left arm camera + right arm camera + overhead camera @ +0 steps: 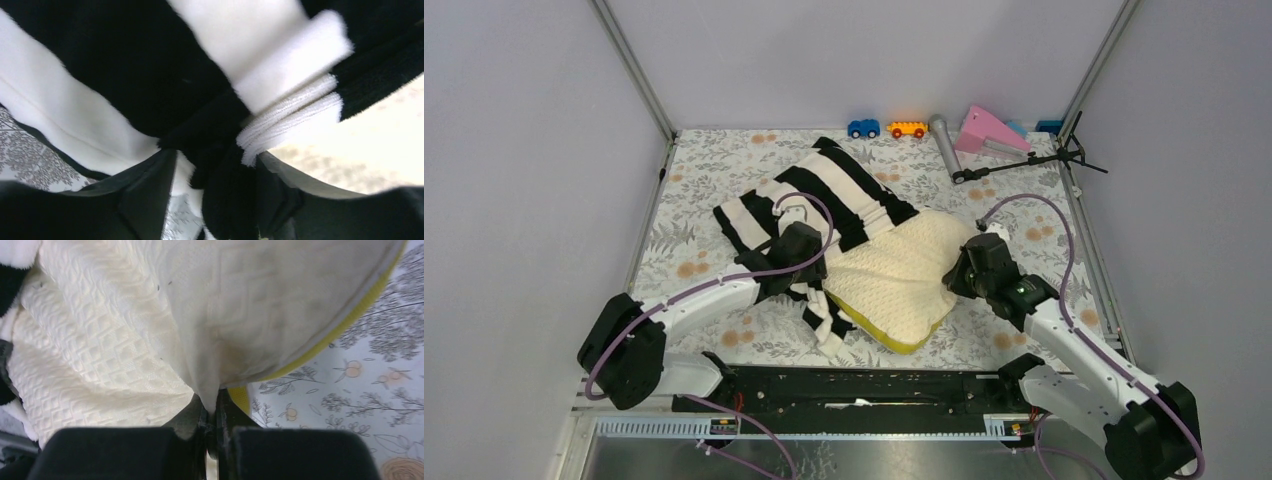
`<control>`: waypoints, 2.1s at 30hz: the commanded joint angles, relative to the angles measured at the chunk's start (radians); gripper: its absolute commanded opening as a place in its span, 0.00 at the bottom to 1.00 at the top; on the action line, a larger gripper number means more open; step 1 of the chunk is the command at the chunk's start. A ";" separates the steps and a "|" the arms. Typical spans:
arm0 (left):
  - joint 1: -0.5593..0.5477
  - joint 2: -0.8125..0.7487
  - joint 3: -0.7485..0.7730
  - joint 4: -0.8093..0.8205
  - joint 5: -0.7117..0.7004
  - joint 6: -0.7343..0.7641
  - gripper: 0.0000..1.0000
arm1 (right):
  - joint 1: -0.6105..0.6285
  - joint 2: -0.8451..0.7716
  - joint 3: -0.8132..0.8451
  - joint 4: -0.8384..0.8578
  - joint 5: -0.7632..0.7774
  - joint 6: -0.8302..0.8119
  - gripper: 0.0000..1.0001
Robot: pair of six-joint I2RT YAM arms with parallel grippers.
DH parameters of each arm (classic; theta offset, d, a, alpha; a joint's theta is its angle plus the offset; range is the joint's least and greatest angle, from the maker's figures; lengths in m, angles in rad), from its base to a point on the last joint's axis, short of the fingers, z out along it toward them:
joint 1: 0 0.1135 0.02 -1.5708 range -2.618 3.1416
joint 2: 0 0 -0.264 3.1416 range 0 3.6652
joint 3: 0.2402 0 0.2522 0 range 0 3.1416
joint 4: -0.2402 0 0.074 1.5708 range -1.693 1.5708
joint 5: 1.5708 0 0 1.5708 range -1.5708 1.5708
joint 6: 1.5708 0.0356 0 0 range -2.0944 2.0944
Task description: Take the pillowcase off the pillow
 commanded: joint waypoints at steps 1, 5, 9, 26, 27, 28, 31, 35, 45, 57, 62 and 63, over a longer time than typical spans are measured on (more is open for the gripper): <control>0.125 0.018 -0.104 0.103 -0.027 -0.038 0.53 | -0.017 -0.110 0.094 -0.100 0.368 0.019 0.00; 0.313 -0.110 -0.247 0.188 0.005 -0.097 0.46 | -0.024 -0.256 0.119 -0.145 0.592 0.053 0.00; 0.381 -0.276 -0.312 0.188 -0.038 -0.129 0.52 | -0.024 -0.327 0.137 -0.131 0.640 0.038 0.00; 0.299 -0.250 -0.333 0.450 0.364 -0.028 0.60 | 0.114 0.060 0.488 -0.060 -0.202 -0.283 0.96; 0.299 -0.252 -0.338 0.453 0.361 -0.027 0.60 | 0.189 0.093 0.507 -0.074 -0.144 -0.312 0.97; 0.299 -0.258 -0.341 0.453 0.357 -0.025 0.60 | 0.253 0.124 0.518 -0.085 -0.099 -0.336 0.98; 0.299 -0.281 -0.340 0.433 0.343 -0.014 0.61 | 0.385 0.221 0.528 -0.098 -0.103 -0.386 1.00; 0.299 -0.318 -0.346 0.395 0.344 -0.018 0.61 | 0.477 0.296 0.484 -0.090 -0.083 -0.426 1.00; 0.299 -0.349 -0.397 0.407 0.309 -0.053 0.62 | 0.618 0.473 0.393 -0.122 0.113 -0.486 0.99; 0.305 -0.292 -0.426 0.429 0.266 -0.158 0.62 | 0.618 0.178 0.269 0.020 0.399 -0.377 0.00; 0.307 -0.295 -0.411 0.416 0.264 -0.160 0.62 | 0.606 -0.054 0.269 0.002 0.580 -0.383 0.00; 0.307 -0.297 -0.408 0.411 0.261 -0.162 0.62 | 0.607 -0.092 0.259 0.011 0.626 -0.389 0.00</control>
